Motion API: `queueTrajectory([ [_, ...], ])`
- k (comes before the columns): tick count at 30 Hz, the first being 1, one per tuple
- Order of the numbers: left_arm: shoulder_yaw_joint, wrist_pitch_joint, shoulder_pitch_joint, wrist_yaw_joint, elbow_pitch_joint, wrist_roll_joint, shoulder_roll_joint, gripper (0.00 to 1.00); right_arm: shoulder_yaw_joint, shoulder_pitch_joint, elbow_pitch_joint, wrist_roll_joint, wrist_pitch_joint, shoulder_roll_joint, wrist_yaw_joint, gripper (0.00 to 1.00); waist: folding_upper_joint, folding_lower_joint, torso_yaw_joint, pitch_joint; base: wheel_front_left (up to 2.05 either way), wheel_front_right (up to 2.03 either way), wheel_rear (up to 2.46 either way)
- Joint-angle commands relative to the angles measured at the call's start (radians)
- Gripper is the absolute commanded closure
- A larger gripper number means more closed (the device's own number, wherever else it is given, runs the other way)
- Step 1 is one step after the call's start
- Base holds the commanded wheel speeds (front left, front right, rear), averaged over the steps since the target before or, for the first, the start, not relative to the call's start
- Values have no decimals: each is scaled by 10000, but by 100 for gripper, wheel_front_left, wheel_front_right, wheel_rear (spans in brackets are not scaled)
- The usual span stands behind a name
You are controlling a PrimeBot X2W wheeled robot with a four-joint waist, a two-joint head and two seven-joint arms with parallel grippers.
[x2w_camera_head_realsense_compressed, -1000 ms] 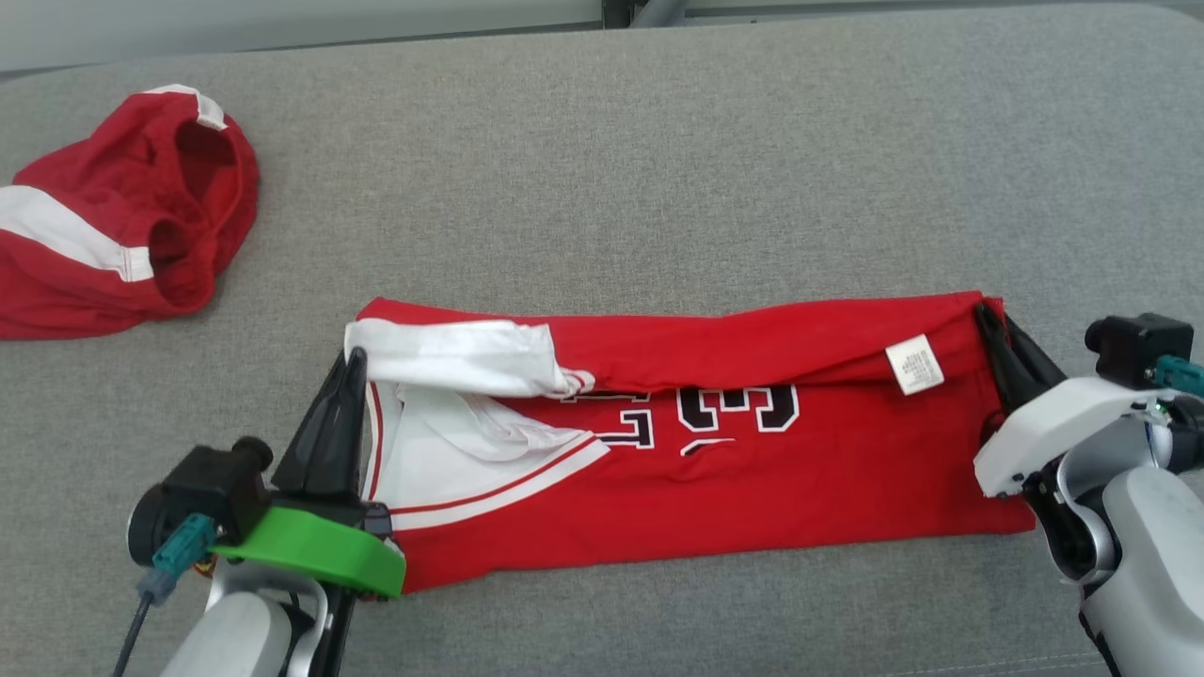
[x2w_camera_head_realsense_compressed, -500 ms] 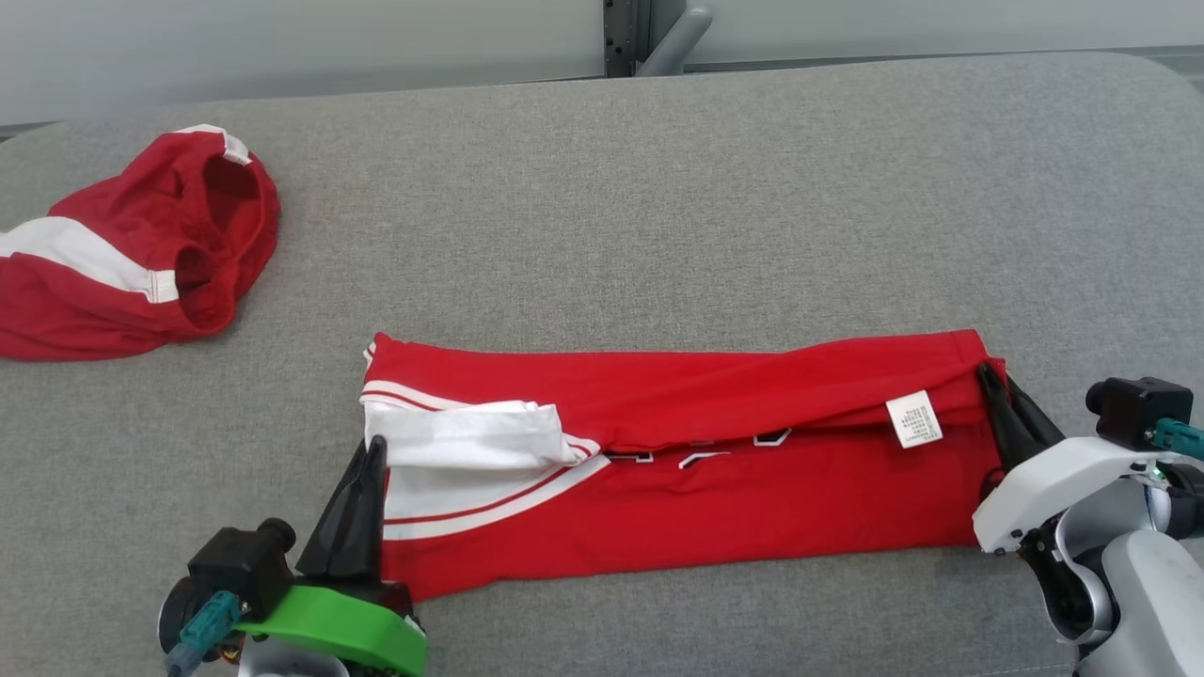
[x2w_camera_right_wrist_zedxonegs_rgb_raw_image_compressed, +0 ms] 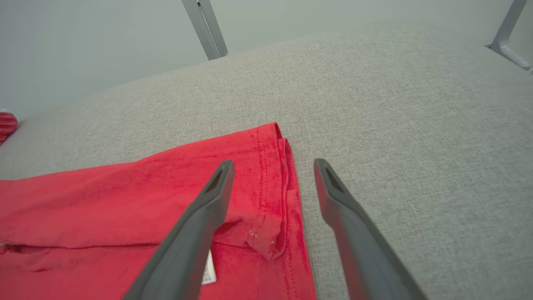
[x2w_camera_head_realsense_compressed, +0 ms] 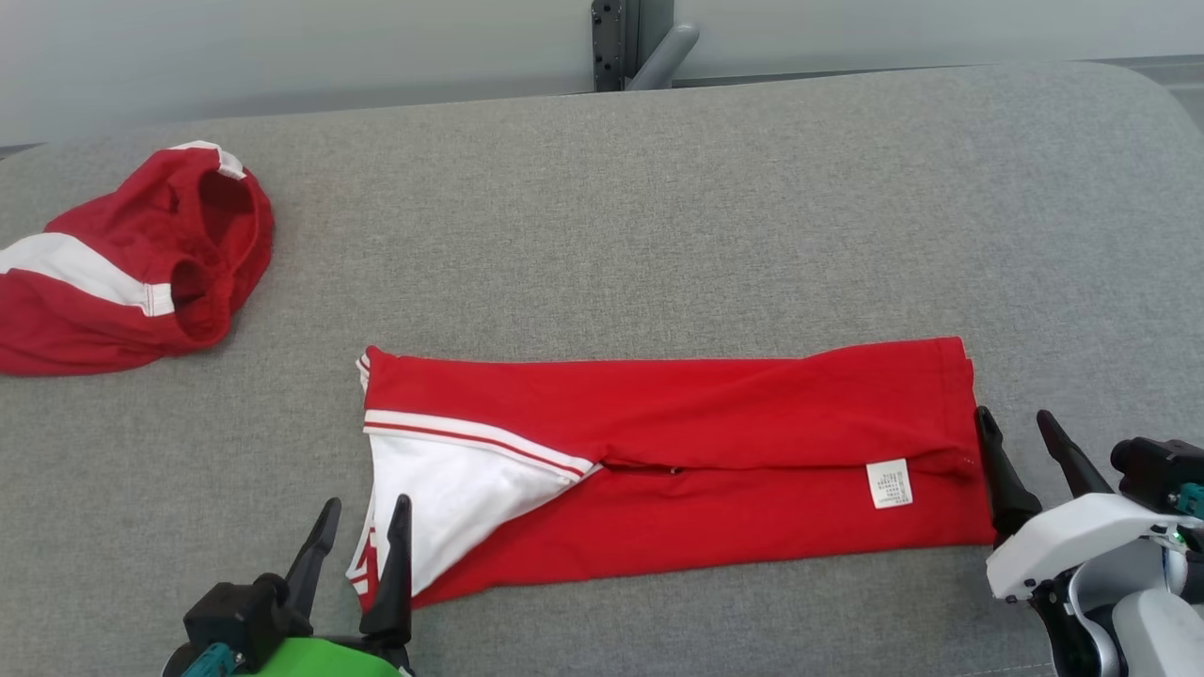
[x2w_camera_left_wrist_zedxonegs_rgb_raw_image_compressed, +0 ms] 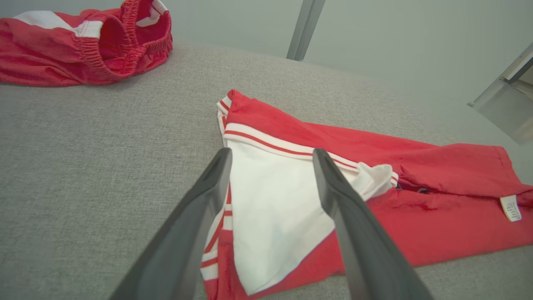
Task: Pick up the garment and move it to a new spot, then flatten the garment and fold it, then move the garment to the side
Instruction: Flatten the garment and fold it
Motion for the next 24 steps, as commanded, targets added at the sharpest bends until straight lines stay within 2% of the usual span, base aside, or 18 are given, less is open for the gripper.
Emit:
queueTrajectory([
  [1, 130, -78, 217, 73, -147, -96, 80, 0, -146, 218, -108, -97, -103, 55, -16, 0, 22, 0, -18, -82, 0, 0, 0],
  [12, 277, -138, 50, 231, -594, 273, 1, 0, -959, 777, -586, -537, -18, 522, -14, 0, 22, 0, -116, -497, 0, 0, 0],
  [24, 461, -180, -497, 200, -94, 512, -517, 0, -827, 284, -252, -1133, -72, 840, -14, 0, 22, 0, -25, -719, 0, 0, 0],
])
